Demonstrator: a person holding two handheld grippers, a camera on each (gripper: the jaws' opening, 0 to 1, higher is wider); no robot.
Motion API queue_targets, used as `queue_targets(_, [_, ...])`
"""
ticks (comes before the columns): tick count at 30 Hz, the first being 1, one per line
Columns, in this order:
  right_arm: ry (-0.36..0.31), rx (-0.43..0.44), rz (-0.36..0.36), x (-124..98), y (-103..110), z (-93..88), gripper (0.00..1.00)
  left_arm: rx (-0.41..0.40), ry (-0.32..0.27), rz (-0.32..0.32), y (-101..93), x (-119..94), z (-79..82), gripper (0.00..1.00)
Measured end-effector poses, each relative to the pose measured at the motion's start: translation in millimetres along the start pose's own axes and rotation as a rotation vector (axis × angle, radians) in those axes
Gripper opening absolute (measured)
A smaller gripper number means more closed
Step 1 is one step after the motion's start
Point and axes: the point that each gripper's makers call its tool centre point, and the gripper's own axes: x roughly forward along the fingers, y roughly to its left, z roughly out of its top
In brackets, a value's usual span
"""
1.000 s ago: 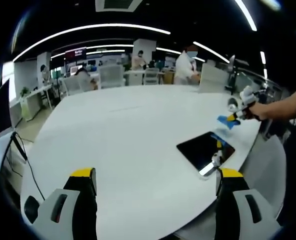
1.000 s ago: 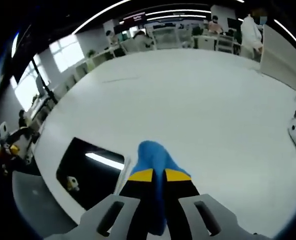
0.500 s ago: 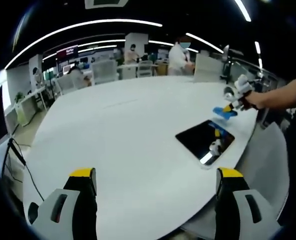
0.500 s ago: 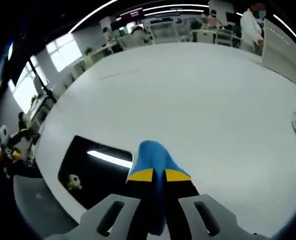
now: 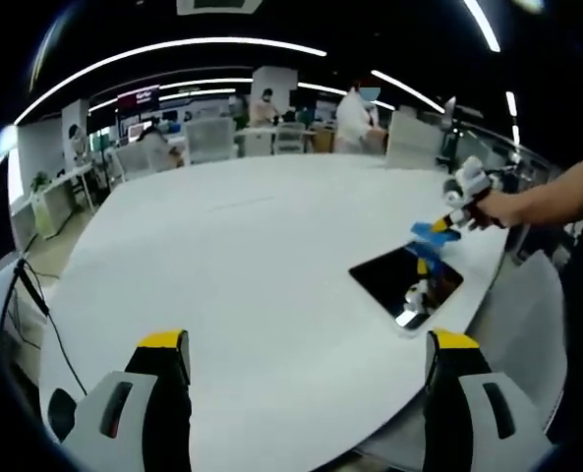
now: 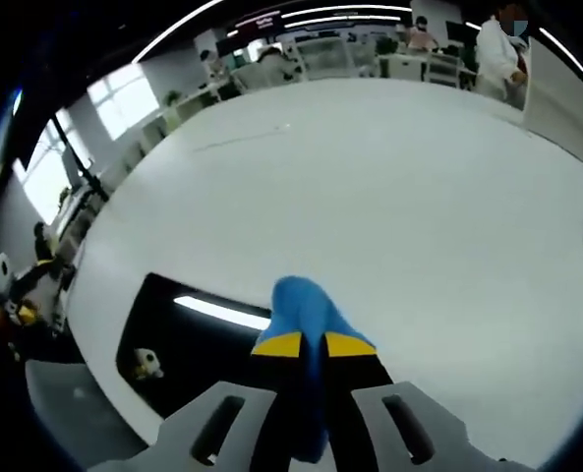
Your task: Wipe the mirror surface with the cleaning cloth until all visible marks leave the cleaned area.
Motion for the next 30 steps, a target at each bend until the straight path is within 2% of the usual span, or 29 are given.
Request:
queue_targets(3, [0.013, -0.025, -0.003, 4.3, 8.8, -1.1, 0.02, -0.007, -0.014, -0.008, -2.6, -0.5, 3.1, 1.00])
queue_targets(11, [0.092, -0.056, 0.017, 19.5, 28.6, -15.4, 0.02, 0.018, 0.006, -0.032, -4.2, -1.6, -1.0, 1.00])
queue_targets(19, [0.069, -0.039, -0.017, 23.6, 31.4, -14.3, 0.02, 0.018, 0.013, -0.034, -2.8, -5.4, -5.3, 1.00])
queue_targets(24, [0.069, -0.035, -0.011, 26.9, 43.2, -12.7, 0.02, 0.017, 0.018, -0.041, -4.0, -4.5, -8.3, 1.00])
queue_targets(27, [0.066, 0.015, 0.004, 31.0, 53.9, -11.2, 0.02, 0.018, 0.018, -0.050, -6.6, -3.9, -8.4, 1.00])
queue_targets(30, [0.082, 0.021, -0.029, 34.3, 56.7, -8.8, 0.02, 0.021, 0.019, -0.051, -6.3, -3.7, -8.9, 1.00])
